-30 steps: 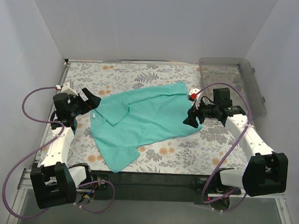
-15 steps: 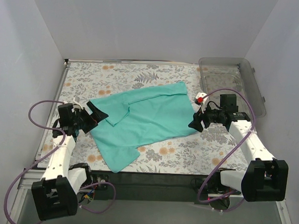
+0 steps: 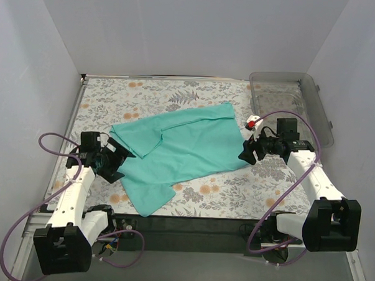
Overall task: Fold and stack the t-shirts
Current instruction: Fold the tshirt
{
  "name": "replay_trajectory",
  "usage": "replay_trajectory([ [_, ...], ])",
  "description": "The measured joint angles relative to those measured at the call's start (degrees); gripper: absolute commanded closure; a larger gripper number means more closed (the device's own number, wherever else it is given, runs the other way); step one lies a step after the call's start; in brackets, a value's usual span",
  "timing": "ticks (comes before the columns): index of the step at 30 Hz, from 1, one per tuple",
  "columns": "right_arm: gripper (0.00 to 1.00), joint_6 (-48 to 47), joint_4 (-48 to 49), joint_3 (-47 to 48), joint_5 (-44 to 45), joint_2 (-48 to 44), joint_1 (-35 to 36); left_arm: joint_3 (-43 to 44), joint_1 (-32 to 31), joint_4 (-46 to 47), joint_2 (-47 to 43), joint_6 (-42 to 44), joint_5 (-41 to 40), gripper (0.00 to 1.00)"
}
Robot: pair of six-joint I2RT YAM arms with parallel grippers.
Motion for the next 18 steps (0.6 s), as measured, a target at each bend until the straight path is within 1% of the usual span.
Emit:
replay_trajectory([
  [5, 0.40, 0.6, 0.0, 0.0, 0.4, 0.8, 0.0, -0.1, -2.1, -4.7, 1.7, -3.7, -1.7, 0.19],
  [10, 0.40, 1.3, 0.0, 0.0, 0.4, 1.2, 0.0, -0.5, -3.9, -7.0, 4.5, -6.2, -3.1, 0.22],
  [18, 0.40, 1.6, 0.0, 0.0, 1.5, 1.4, 0.0, -0.5, -10.7, -9.8, 11.7, -7.8, -4.8, 0.30],
])
